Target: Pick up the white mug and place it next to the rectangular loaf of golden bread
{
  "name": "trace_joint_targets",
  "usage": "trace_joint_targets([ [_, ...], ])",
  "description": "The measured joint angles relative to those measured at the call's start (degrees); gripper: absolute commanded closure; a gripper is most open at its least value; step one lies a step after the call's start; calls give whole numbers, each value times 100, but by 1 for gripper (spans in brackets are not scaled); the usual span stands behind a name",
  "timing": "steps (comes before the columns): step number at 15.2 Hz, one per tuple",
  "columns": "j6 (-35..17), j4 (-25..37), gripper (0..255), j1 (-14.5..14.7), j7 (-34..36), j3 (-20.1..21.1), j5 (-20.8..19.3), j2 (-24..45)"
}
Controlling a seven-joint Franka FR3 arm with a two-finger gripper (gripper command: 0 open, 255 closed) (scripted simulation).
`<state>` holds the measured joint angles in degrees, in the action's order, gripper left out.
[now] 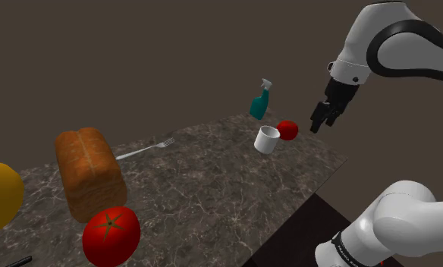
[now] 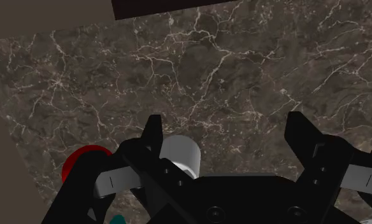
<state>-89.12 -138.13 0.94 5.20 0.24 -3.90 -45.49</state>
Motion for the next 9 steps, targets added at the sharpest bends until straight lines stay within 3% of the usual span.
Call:
trace_joint_targets([
  [3,-255,-51,0,-19,1,-36,-15,156],
  [9,-1652,-422,0,-99,30,-194,-68,930],
])
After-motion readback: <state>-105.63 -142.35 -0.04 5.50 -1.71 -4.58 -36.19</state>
